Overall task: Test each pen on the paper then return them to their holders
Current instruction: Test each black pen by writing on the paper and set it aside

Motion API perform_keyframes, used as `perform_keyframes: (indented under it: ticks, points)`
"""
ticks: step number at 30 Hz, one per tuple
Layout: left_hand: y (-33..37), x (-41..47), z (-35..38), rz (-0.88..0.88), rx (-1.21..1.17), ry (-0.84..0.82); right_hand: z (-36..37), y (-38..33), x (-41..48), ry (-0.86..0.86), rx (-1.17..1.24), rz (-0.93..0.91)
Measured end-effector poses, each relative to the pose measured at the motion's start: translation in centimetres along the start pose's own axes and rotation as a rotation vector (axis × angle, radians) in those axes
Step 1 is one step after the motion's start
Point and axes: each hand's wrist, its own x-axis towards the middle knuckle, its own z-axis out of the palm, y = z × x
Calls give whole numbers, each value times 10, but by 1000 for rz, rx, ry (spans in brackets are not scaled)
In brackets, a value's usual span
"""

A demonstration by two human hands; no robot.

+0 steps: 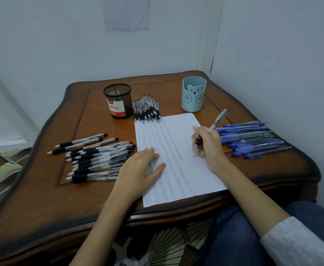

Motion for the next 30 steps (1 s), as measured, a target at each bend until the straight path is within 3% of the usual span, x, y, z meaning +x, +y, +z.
perform_keyframes:
  ticks: [14,25,30]
  points:
    - [0,-1,-1,0,-10,13,-6,-1,-7,-89,-189,-153]
    - [1,0,-2,-28,17,-12,-2,-2,4,-120,-175,25]
    - [-1,2,-2,-25,11,-12,2,-12,19,-178,-236,23]
